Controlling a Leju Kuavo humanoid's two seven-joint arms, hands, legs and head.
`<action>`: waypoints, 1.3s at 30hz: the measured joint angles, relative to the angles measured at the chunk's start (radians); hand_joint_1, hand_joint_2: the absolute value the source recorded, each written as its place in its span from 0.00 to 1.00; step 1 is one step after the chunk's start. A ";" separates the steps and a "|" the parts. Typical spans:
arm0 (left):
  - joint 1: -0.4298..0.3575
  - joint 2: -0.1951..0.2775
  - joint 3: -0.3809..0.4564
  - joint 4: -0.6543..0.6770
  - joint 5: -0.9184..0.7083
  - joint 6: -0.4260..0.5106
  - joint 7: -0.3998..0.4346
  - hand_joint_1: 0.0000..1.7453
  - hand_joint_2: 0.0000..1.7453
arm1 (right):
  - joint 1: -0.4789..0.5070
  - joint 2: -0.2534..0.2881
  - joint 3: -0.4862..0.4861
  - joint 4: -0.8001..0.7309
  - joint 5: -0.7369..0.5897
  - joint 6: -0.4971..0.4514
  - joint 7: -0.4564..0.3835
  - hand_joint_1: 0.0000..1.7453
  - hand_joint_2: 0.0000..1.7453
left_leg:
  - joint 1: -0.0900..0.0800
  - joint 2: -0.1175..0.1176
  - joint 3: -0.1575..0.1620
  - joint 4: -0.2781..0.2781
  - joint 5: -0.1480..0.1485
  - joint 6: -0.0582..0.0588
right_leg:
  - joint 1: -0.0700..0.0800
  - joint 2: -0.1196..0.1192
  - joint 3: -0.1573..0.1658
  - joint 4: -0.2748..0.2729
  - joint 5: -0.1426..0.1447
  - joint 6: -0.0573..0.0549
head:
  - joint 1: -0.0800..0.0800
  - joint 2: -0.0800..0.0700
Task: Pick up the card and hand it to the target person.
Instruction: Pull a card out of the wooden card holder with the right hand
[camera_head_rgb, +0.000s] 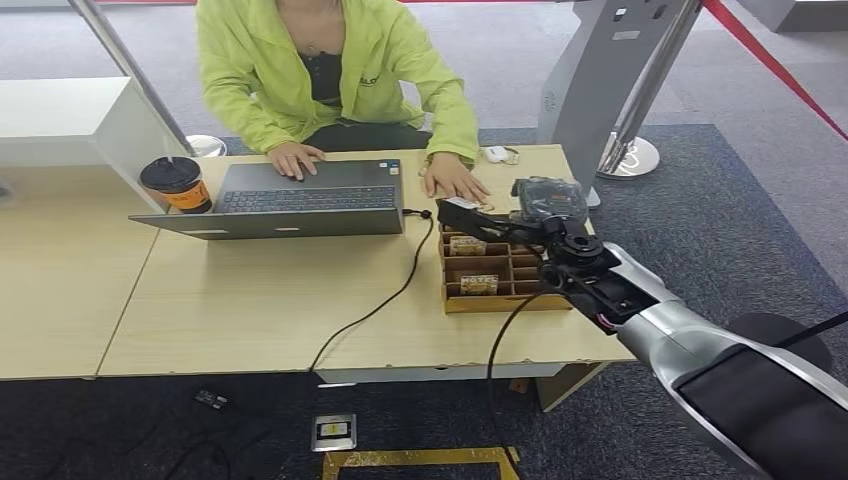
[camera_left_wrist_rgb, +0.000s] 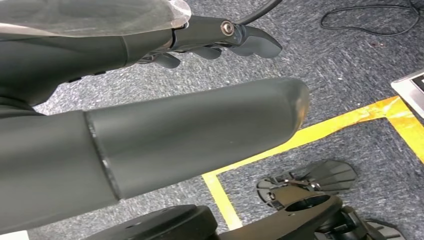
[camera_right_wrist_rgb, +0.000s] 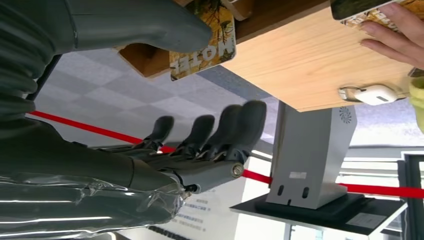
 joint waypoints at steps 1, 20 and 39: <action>0.000 0.000 0.000 0.000 0.000 0.000 0.000 0.00 0.00 | -0.001 0.000 0.000 -0.002 -0.001 0.000 0.000 0.39 1.00 | 0.000 0.000 0.000 0.000 0.000 0.000 | 0.000 0.000 0.000 0.000 0.000 0.000 | 0.000 0.000; 0.000 -0.001 0.000 0.000 0.000 0.000 0.000 0.00 0.00 | -0.006 0.000 0.001 -0.010 -0.001 0.010 0.001 0.42 1.00 | 0.000 0.000 0.000 0.000 0.000 0.000 | 0.000 0.000 0.000 0.000 0.000 0.000 | 0.000 0.000; 0.000 -0.002 0.000 0.000 0.004 0.000 0.000 0.00 0.00 | -0.001 0.000 0.011 0.010 0.008 0.012 0.017 0.46 1.00 | 0.000 0.000 0.000 0.000 0.000 0.000 | 0.000 0.000 0.000 0.000 0.000 0.000 | 0.000 0.000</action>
